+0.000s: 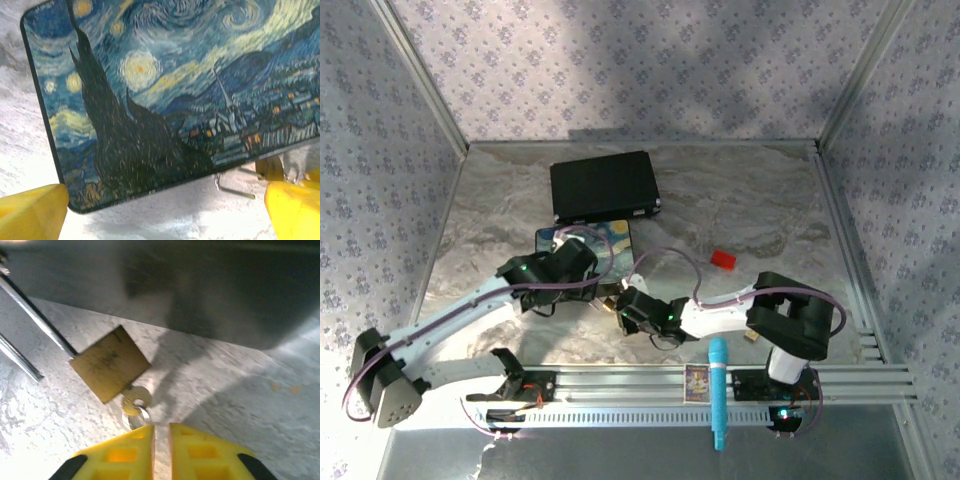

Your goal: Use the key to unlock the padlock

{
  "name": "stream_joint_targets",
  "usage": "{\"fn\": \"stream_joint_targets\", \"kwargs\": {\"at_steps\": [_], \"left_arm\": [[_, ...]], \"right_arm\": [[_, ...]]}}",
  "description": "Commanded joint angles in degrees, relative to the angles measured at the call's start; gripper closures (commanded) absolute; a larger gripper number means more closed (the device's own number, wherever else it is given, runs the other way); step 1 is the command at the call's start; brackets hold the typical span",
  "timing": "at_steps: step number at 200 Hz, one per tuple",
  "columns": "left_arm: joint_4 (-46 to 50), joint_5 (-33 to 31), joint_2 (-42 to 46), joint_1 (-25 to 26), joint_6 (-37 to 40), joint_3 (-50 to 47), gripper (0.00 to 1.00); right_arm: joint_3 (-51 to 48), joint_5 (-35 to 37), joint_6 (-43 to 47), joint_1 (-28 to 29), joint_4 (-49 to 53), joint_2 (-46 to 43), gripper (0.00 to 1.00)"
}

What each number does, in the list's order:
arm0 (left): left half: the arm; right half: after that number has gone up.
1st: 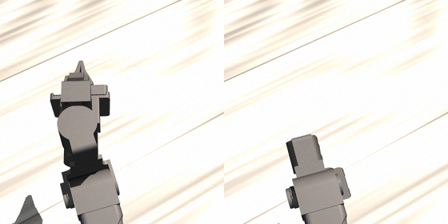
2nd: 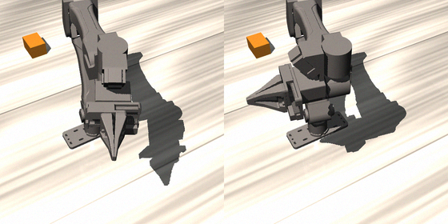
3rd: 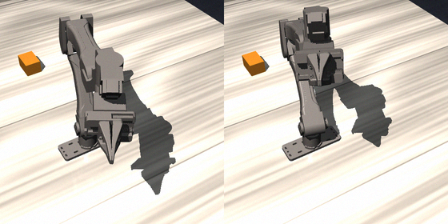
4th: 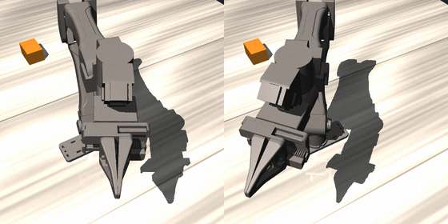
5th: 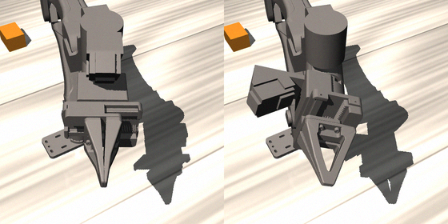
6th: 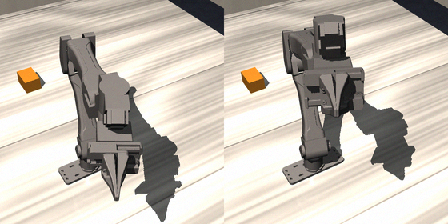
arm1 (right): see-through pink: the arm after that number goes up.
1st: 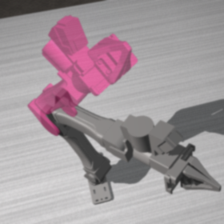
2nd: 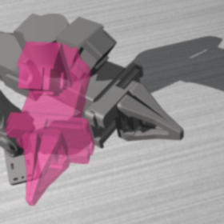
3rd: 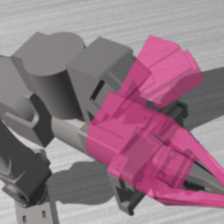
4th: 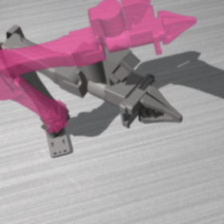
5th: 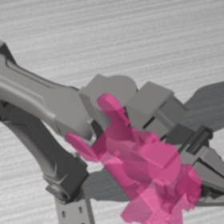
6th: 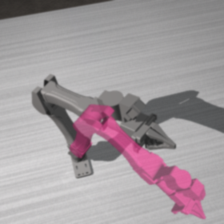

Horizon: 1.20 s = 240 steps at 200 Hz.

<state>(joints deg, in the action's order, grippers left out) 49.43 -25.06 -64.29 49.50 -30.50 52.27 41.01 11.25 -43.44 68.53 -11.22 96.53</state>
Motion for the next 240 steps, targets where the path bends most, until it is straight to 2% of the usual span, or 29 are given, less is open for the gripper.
{"fn": "stream_joint_targets", "kwargs": {"at_steps": [1,9,21,64,89,129,161,197,223,240], "left_arm": [[1.8,-4.1,-2.7,0.2,2.0,2.8,0.0],[1.8,-4.2,-3.0,0.0,2.0,3.2,0.0],[1.2,-3.5,-2.6,-0.4,2.2,3.1,0.0],[0.7,-1.0,1.2,-3.2,1.4,1.5,0.0],[-0.3,1.0,4.1,-4.5,0.6,-0.5,0.0],[-0.1,2.1,7.0,-5.9,-0.7,-3.1,0.0],[0.1,2.0,8.5,-6.8,-0.8,-4.3,0.0],[-0.1,2.4,8.9,-7.7,-0.8,-4.6,0.0],[-0.8,2.9,9.0,-7.7,-1.0,-4.9,0.0],[-1.3,3.4,8.7,-7.7,-1.0,-5.1,0.0]], "right_arm": [[-2.6,-3.3,2.6,-1.1,-3.9,-1.0,0.84],[-2.5,-3.8,3.6,-1.3,-3.3,-1.3,0.81],[-3.0,-4.1,5.5,-1.3,-3.3,-2.5,0.69],[-1.6,-6.1,12.6,-4.3,-1.0,-5.4,0.54],[1.8,-8.9,15.7,-6.7,-0.9,-2.9,0.54],[8.2,-11.0,18.1,-6.3,-0.8,3.9,0.49],[10.7,-11.1,18.7,-6.3,-1.1,7.6,0.5],[10.2,-11.8,19.1,-6.2,-2.1,8.8,0.51],[7.6,-13.6,18.3,-6.6,-5.5,8.3,0.58],[5.8,-15.9,17.6,-7.4,-8.6,8.1,0.59]]}}
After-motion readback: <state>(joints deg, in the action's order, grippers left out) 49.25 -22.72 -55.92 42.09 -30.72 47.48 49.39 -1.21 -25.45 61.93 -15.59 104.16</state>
